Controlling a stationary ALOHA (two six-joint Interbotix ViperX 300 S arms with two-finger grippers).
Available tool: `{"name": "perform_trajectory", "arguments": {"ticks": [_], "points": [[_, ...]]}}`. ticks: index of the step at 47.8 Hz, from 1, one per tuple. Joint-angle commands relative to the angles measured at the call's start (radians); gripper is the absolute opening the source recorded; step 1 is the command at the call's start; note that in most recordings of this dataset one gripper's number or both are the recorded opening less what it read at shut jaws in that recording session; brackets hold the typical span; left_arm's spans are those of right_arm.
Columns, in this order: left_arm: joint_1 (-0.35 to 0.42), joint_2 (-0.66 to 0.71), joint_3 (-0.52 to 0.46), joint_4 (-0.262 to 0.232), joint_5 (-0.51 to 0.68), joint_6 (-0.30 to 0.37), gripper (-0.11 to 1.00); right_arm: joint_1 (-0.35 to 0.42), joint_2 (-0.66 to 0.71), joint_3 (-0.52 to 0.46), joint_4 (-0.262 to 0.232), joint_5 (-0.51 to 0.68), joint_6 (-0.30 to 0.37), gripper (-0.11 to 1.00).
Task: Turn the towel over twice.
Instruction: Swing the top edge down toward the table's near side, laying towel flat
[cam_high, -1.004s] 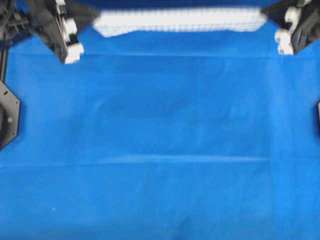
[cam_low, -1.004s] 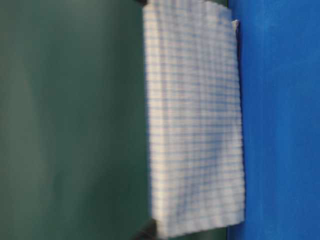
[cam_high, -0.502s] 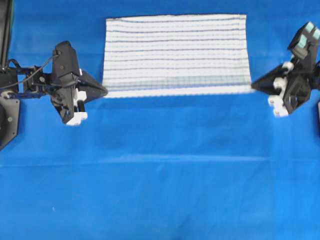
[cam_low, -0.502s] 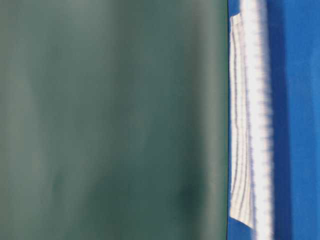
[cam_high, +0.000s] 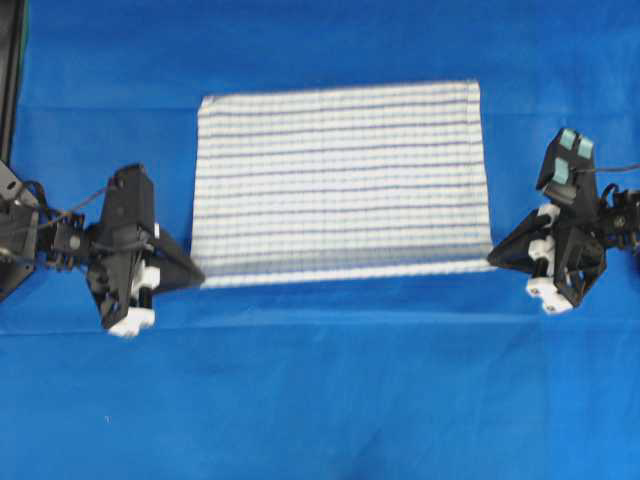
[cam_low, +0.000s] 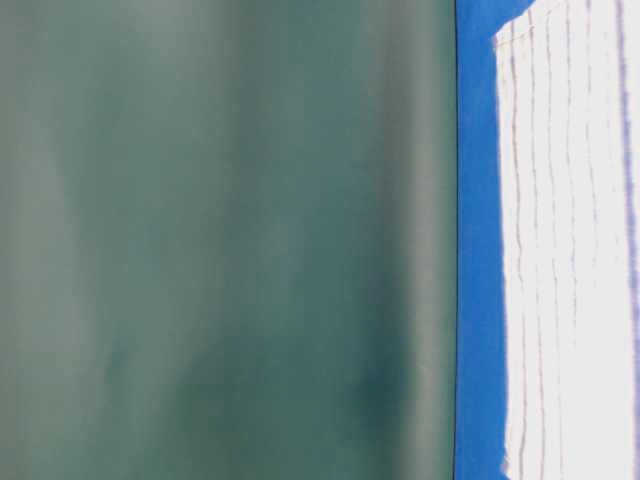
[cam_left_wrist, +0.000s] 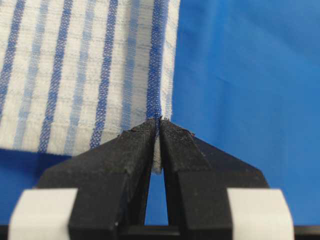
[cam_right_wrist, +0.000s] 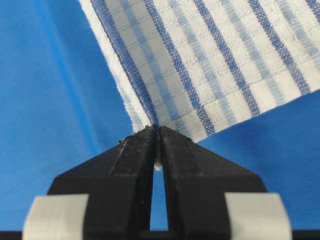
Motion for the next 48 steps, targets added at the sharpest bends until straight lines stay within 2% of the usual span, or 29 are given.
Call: {"name": "perform_trajectory", "arguments": {"ticks": [1,7,12,42,44,48], "points": [[-0.054,0.005,-0.015,0.003,-0.008,-0.011,0.03,0.061,0.026,-0.026,0.002,-0.005,0.023,0.05],[-0.112,0.023,-0.034,0.003,-0.008,-0.011,0.03,0.124,0.064,-0.054,0.002,-0.005,0.051,0.05],[-0.129,0.034,-0.044,0.003,-0.005,-0.009,0.03,0.156,0.097,-0.080,0.002,-0.005,0.060,0.05],[-0.129,0.026,-0.049,0.005,0.000,-0.003,0.04,0.160,0.121,-0.129,-0.002,0.014,0.058,0.06],[-0.129,0.021,-0.052,0.005,0.002,-0.003,0.08,0.160,0.120,-0.135,-0.002,0.023,0.054,0.14],[-0.120,0.006,-0.061,0.005,0.015,-0.003,0.25,0.160,0.101,-0.156,-0.009,0.058,0.040,0.39]]}}
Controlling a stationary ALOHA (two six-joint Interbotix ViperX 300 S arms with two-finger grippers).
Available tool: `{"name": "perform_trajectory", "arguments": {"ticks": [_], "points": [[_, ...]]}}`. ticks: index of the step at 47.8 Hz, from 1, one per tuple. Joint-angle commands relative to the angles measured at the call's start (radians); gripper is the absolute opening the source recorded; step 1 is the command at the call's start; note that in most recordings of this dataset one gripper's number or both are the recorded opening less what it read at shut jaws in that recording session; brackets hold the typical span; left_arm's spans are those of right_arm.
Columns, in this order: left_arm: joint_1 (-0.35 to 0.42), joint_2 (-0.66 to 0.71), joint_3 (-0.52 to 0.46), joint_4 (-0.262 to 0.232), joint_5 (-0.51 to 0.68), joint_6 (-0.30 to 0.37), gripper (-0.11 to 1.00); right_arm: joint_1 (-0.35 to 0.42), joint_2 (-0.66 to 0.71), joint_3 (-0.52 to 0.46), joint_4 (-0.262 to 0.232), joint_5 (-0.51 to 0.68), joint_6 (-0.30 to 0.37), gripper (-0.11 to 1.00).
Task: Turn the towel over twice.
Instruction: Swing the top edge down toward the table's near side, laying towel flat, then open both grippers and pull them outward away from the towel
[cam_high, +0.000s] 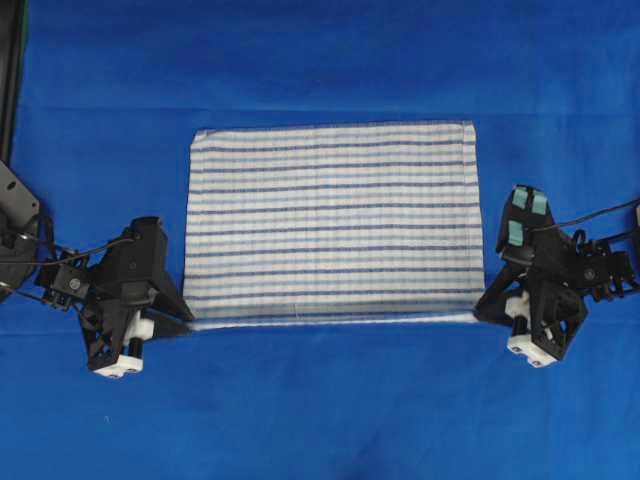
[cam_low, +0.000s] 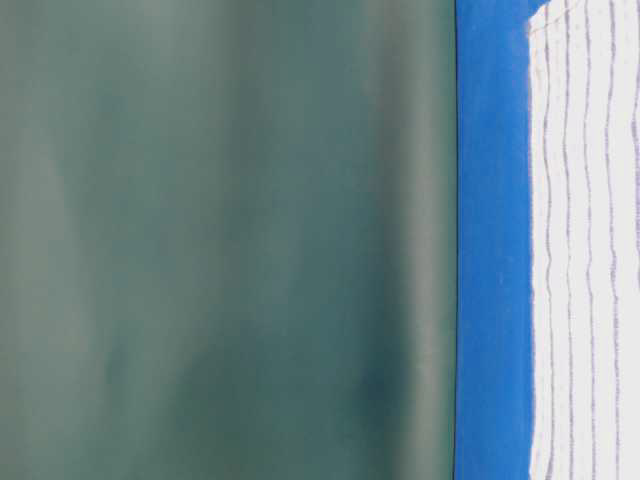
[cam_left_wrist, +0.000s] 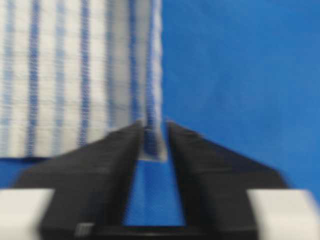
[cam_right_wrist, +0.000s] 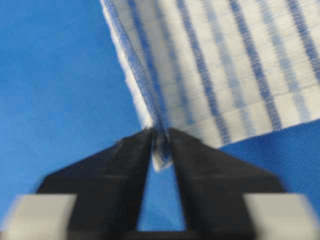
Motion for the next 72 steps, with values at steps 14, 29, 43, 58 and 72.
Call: {"name": "perform_trajectory", "arguments": {"ticks": [14,29,43,58,72], "points": [[0.087,-0.176,-0.040,0.005,0.098,0.046,0.84,-0.028,-0.213,-0.072,-0.189,0.112,-0.020,0.64],[0.181,-0.399,-0.017,0.005,0.075,0.276,0.81,-0.175,-0.506,-0.026,-0.463,0.110,-0.020,0.64],[0.293,-0.641,0.063,0.005,0.037,0.439,0.81,-0.293,-0.724,0.023,-0.641,0.110,-0.020,0.64],[0.353,-0.759,0.109,0.005,0.040,0.446,0.81,-0.350,-0.718,0.061,-0.640,0.081,-0.014,0.64],[0.449,-0.623,0.114,0.005,-0.051,0.459,0.81,-0.469,-0.626,0.058,-0.640,0.069,-0.006,0.64]]}}
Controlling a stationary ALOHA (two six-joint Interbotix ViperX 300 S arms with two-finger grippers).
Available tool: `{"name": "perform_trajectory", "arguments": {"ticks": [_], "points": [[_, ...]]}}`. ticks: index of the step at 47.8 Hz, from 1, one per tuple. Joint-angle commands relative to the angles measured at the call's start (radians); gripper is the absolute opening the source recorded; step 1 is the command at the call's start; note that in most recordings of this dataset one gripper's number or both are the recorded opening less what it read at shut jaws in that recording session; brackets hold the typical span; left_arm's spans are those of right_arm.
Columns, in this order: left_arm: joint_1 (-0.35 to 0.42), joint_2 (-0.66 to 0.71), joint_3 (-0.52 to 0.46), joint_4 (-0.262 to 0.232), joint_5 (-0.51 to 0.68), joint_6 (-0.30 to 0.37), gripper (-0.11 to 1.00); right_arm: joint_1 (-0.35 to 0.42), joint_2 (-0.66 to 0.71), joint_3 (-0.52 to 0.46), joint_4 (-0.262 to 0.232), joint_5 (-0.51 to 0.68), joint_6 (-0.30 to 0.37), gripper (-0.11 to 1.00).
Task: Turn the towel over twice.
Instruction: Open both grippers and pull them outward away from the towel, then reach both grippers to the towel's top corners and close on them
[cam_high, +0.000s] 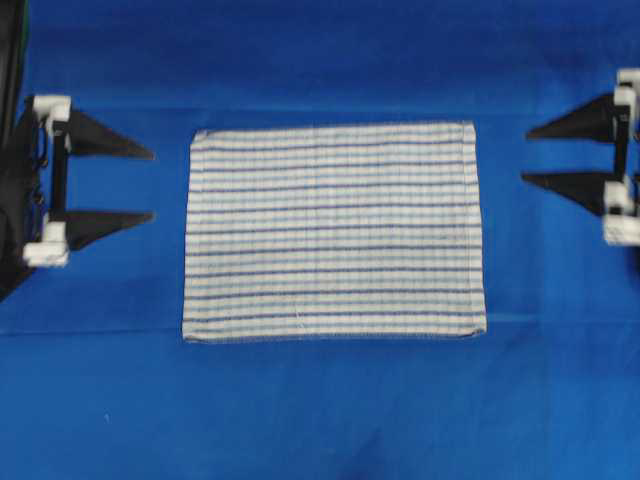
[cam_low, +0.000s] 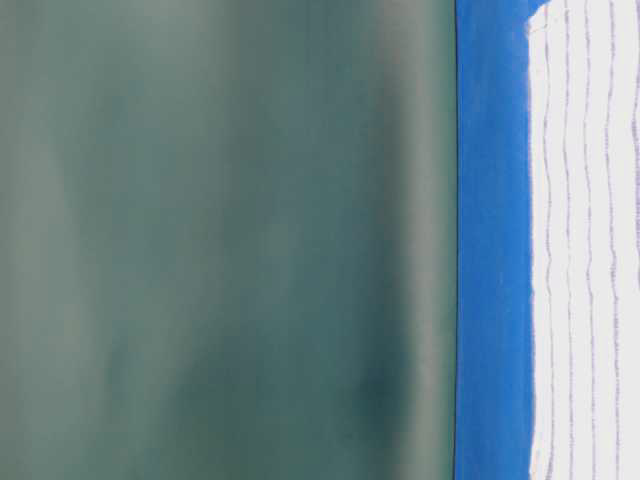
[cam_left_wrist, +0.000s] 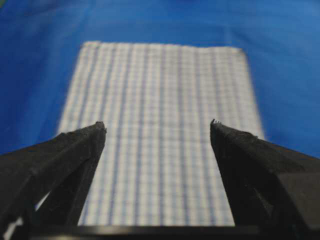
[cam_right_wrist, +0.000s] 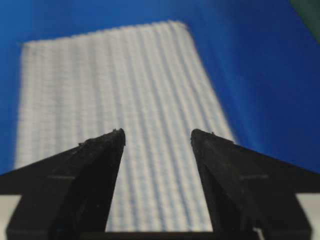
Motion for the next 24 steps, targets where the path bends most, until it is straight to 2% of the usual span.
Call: {"name": "perform_trajectory", "arguments": {"ticks": [1,13,24], "points": [[0.040,0.072,-0.011,0.002,-0.055,0.008,0.81,-0.057,0.044,-0.015,-0.003,-0.012,0.002,0.64],[0.166,0.313,-0.031,0.002,-0.137,0.025,0.81,-0.238,0.264,-0.029,-0.008,-0.058,0.002,0.64],[0.259,0.545,-0.057,0.002,-0.249,0.028,0.81,-0.333,0.538,-0.074,-0.025,-0.104,-0.009,0.64]]}}
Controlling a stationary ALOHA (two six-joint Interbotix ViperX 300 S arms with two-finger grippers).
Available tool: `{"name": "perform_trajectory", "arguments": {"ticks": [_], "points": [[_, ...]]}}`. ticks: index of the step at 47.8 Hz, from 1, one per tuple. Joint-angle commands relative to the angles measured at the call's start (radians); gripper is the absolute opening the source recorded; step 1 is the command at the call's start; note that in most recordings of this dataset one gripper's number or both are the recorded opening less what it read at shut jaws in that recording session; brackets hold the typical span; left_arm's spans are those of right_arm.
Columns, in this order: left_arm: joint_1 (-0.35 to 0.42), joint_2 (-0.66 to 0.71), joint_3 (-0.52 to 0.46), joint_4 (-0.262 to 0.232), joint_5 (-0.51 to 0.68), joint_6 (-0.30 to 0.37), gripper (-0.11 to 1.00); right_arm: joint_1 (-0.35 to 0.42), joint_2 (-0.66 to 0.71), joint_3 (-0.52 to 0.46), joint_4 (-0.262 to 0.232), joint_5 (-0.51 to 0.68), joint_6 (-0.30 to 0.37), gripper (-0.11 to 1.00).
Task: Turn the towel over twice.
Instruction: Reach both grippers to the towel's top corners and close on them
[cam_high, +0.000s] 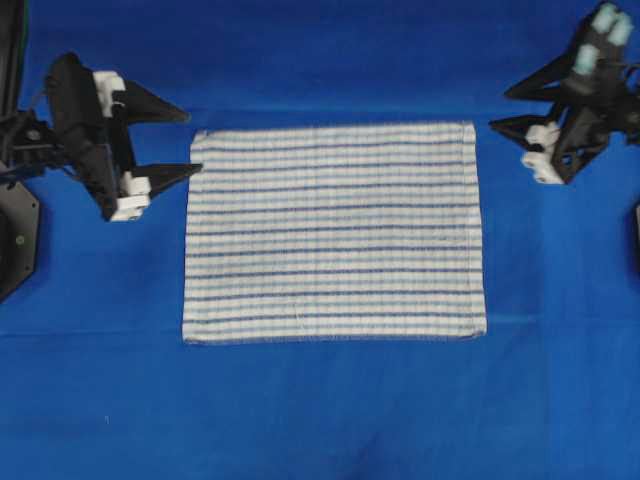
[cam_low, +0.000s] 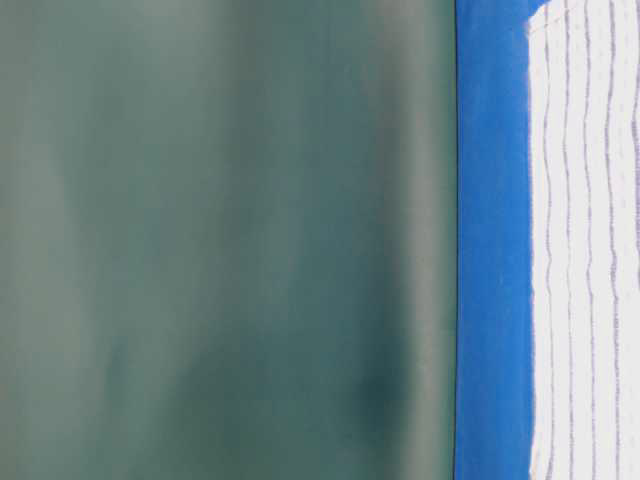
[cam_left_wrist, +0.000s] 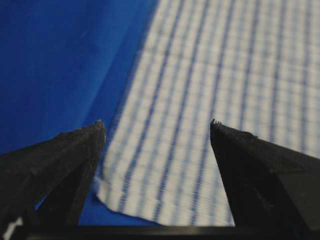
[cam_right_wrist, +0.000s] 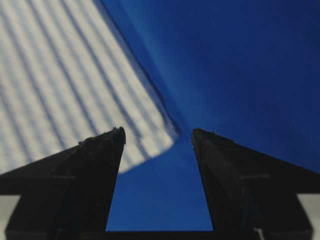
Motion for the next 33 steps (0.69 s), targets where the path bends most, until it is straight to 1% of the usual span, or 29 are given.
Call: {"name": "perform_trajectory", "arguments": {"ticks": [1,6,11,17,29,33], "points": [[0.031,0.078,-0.025,0.002,-0.051,0.002,0.81,-0.026,0.100,-0.038,-0.011,-0.048,-0.002,0.64],[0.066,0.172,-0.028,0.002,-0.101,0.002,0.81,-0.041,0.202,-0.060,-0.017,-0.110,-0.003,0.64],[0.083,0.236,-0.029,0.002,-0.138,0.002,0.81,-0.048,0.299,-0.094,-0.017,-0.158,-0.009,0.64],[0.092,0.298,-0.029,0.002,-0.184,0.002,0.81,-0.051,0.368,-0.126,-0.020,-0.166,-0.009,0.64],[0.094,0.365,-0.035,0.002,-0.199,0.002,0.78,-0.063,0.391,-0.132,-0.025,-0.149,-0.011,0.64],[0.095,0.377,-0.037,0.002,-0.196,0.002,0.74,-0.063,0.391,-0.130,-0.025,-0.132,-0.009,0.62]]}}
